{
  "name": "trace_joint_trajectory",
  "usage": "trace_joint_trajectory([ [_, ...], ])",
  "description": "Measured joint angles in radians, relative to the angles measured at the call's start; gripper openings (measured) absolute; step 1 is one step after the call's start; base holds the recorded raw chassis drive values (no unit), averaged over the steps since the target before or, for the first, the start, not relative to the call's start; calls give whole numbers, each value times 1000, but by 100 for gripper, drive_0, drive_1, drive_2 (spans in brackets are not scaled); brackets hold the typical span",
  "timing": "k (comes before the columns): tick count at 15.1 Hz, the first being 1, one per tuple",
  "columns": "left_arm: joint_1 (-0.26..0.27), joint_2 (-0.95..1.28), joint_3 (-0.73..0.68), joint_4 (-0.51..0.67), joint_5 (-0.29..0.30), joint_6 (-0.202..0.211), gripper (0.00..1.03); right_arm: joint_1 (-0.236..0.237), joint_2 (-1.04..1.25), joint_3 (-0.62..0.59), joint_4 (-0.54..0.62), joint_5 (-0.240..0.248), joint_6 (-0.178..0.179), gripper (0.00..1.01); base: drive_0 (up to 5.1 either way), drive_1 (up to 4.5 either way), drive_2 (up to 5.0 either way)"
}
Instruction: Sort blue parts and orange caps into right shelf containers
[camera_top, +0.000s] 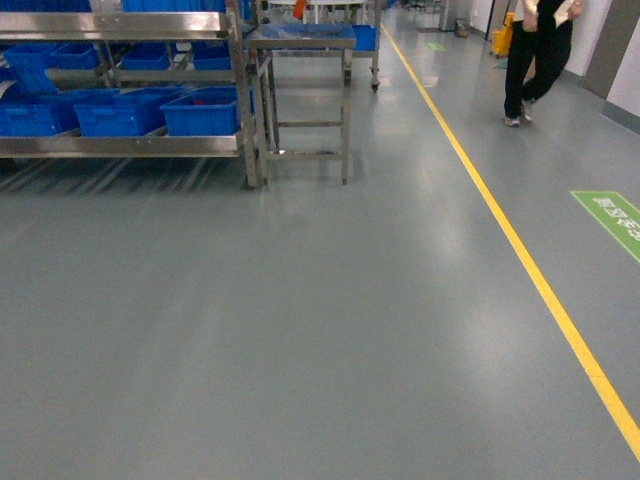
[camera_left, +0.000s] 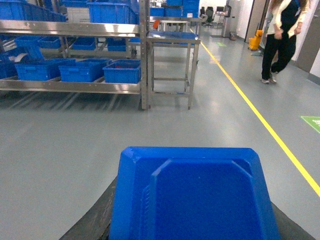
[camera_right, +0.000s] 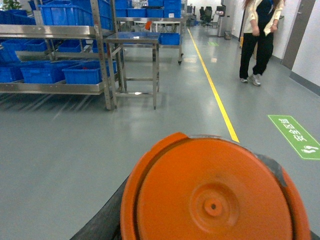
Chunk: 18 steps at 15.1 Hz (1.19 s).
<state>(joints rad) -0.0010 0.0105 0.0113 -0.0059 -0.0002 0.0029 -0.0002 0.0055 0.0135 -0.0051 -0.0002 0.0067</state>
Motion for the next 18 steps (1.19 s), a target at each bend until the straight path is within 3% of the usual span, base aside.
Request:
trace_joint_trajectory([
  [18, 0, 0, 0, -2, 0, 0, 41, 0, 0, 0, -5, 0, 0, 44, -1, 430, -431],
])
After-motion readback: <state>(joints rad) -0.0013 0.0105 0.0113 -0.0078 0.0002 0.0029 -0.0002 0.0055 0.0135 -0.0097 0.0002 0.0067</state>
